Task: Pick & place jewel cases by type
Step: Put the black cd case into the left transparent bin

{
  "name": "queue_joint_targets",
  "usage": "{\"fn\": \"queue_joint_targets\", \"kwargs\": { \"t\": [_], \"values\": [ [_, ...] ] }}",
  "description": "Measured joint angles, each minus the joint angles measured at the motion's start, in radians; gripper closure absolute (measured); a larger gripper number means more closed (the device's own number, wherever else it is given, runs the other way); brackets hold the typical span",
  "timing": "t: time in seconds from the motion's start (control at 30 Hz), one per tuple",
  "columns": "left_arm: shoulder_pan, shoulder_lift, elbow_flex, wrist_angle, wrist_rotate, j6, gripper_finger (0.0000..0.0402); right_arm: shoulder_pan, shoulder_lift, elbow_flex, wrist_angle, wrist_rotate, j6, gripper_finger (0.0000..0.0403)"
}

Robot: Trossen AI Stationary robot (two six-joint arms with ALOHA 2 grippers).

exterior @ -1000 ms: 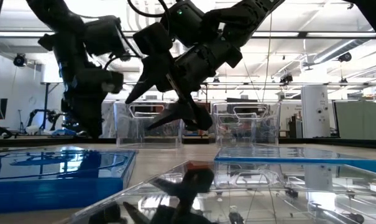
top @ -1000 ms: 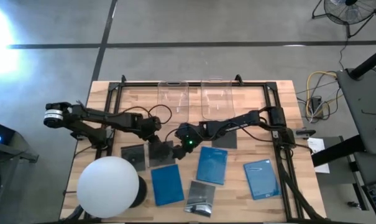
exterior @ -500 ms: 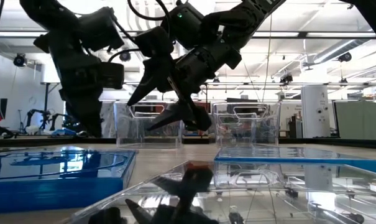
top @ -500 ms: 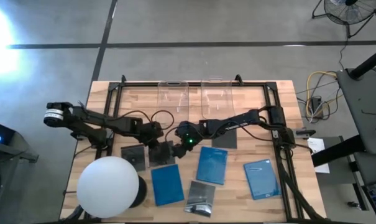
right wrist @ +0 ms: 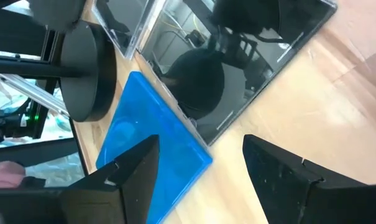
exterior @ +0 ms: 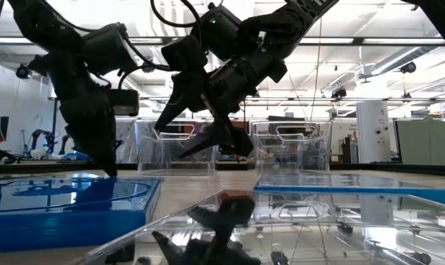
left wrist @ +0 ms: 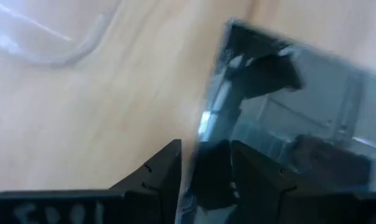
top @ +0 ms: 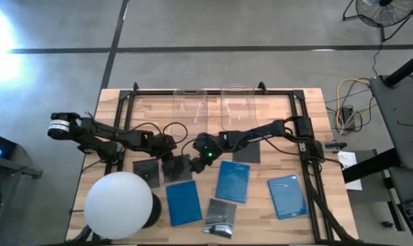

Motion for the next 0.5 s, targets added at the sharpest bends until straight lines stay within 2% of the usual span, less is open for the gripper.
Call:
{"fn": "queue_joint_targets", "kwargs": {
  "t": [0.13, 0.27, 0.4, 0.5],
  "values": [
    [0.003, 0.000, -0.005, 0.005, -0.108, 0.029, 0.0281, -0.002, 0.000, 0.000, -0.007, 0.000, -0.013, 0.0177],
    [0.004, 0.000, -0.005, -0.002, -0.265, 0.038, 0.0281, -0.004, 0.000, 0.000, -0.026, 0.001, -0.015, 0.0177],
    [0.007, -0.001, 0.037, -0.011, -0.286, 0.007, 0.0281, -0.005, -0.001, 0.000, -0.028, 0.006, 0.016, 0.0177],
    [0.007, -0.002, 0.106, -0.089, -0.275, -0.002, 0.0281, -0.008, -0.002, 0.000, -0.027, 0.039, 0.111, 0.0177]
  ]
}}
